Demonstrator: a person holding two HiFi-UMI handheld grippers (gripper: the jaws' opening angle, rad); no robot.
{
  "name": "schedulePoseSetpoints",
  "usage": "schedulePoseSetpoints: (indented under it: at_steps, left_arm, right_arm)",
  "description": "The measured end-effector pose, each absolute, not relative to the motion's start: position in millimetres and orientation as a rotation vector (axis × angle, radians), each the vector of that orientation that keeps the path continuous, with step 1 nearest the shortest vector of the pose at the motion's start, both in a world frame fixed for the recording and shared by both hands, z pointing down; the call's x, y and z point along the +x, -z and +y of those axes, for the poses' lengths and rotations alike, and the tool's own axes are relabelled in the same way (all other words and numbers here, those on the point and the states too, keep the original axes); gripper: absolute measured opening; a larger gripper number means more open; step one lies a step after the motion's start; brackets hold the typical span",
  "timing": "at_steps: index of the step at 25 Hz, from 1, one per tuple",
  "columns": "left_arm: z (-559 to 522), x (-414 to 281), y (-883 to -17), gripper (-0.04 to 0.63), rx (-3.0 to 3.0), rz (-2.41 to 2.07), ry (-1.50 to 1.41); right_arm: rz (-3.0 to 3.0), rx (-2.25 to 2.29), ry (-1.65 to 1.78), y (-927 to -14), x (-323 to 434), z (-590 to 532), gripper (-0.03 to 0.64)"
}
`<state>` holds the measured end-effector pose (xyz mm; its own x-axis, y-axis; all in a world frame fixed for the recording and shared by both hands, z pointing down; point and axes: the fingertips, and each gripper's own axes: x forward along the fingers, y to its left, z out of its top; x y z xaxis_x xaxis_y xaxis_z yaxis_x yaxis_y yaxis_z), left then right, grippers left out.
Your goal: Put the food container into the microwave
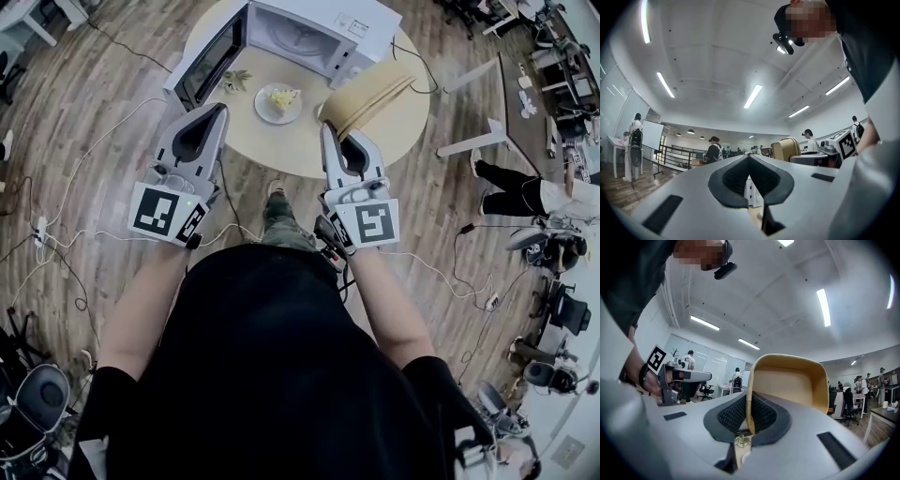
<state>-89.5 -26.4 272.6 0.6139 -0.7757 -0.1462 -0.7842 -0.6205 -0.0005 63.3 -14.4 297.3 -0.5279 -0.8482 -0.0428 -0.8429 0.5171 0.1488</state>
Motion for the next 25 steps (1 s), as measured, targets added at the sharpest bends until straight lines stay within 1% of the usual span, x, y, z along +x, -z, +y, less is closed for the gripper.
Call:
schedulePoseSetpoints:
  at_steps: [10,25]
  left_arm:
    - [-93,-83,-275,0.018,-2.759,1.384,-0.196]
    - [-197,-71,-298,0.018,-2.733,1.494,-0.13]
  right_arm:
    - [-2.724,1.42,0.248,-296,59,-94,0.028]
    - [-2.76,1.233,0.23,-318,52,-208,0.027]
